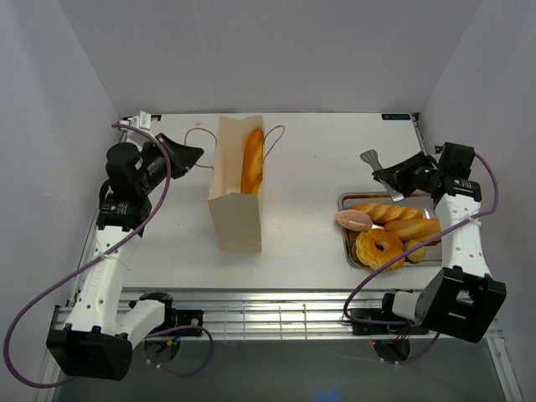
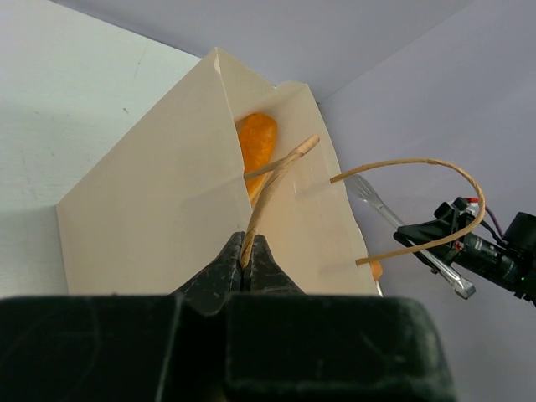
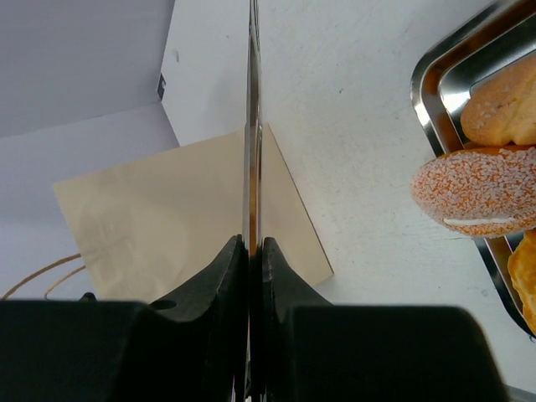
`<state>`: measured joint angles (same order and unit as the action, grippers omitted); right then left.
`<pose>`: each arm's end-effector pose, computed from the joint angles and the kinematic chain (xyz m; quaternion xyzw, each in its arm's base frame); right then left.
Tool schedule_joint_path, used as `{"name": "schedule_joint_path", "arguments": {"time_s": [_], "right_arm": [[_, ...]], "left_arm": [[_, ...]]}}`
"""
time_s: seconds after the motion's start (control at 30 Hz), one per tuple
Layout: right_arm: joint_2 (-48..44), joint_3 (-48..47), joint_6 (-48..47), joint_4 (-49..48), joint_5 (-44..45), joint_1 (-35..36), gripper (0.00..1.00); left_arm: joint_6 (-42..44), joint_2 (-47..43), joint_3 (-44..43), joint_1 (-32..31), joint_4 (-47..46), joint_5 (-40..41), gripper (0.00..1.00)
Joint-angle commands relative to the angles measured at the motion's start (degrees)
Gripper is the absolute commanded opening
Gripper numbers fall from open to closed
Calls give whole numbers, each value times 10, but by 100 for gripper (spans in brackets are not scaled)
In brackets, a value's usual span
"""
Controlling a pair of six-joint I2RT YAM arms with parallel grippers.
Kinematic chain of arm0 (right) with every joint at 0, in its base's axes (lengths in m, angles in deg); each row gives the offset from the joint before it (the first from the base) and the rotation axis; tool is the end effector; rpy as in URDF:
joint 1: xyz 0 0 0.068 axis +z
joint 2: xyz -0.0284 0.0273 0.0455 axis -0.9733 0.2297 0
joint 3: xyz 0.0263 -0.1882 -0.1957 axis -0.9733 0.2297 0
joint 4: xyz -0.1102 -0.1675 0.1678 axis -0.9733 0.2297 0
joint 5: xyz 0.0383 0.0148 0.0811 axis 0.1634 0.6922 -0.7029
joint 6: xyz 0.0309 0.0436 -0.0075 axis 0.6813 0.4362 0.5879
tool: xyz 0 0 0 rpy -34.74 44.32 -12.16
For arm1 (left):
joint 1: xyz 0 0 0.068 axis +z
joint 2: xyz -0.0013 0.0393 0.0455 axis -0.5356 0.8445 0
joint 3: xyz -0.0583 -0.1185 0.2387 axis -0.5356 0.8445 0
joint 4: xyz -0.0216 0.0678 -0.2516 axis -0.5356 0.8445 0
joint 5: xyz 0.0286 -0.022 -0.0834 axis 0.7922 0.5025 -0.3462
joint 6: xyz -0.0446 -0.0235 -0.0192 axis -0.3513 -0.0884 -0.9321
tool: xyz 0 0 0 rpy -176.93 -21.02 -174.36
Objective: Place the fake bread into the paper bag
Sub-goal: Place the fake bread in the paper bag, then pick up the fake bread from the plate.
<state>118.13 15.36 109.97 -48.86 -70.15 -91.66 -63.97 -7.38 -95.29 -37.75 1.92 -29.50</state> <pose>0.2585 -0.0473 0.3180 0.3505 0.7961 0.3883 0.3044 0.2220 -0.0349 0.3909 -0.0929 0.7532 -0.3797 0.5290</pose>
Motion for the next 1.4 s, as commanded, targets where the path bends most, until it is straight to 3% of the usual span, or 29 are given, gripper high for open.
{"name": "schedule_joint_path", "arguments": {"time_s": [0.0, 0.3, 0.43, 0.77, 1.07, 1.37], "right_arm": [[-6, -33, 13, 23, 28, -2, 8], [-38, -45, 37, 205, 3, -73, 8], [-40, -40, 35, 293, 23, -79, 8], [-55, 23, 43, 302, 27, -86, 13], [-56, 52, 21, 302, 21, -87, 18], [-40, 8, 12, 305, 28, -88, 19]], "left_arm": [[-16, 2, 21, 1, 34, -35, 0], [26, -7, 52, -9, 104, -9, 0], [26, -18, 107, -25, 125, 22, 0], [28, 27, 92, -25, 126, 37, 0], [53, 87, -77, -23, 202, 50, 0], [7, 139, -115, -25, 218, -7, 1]]}}
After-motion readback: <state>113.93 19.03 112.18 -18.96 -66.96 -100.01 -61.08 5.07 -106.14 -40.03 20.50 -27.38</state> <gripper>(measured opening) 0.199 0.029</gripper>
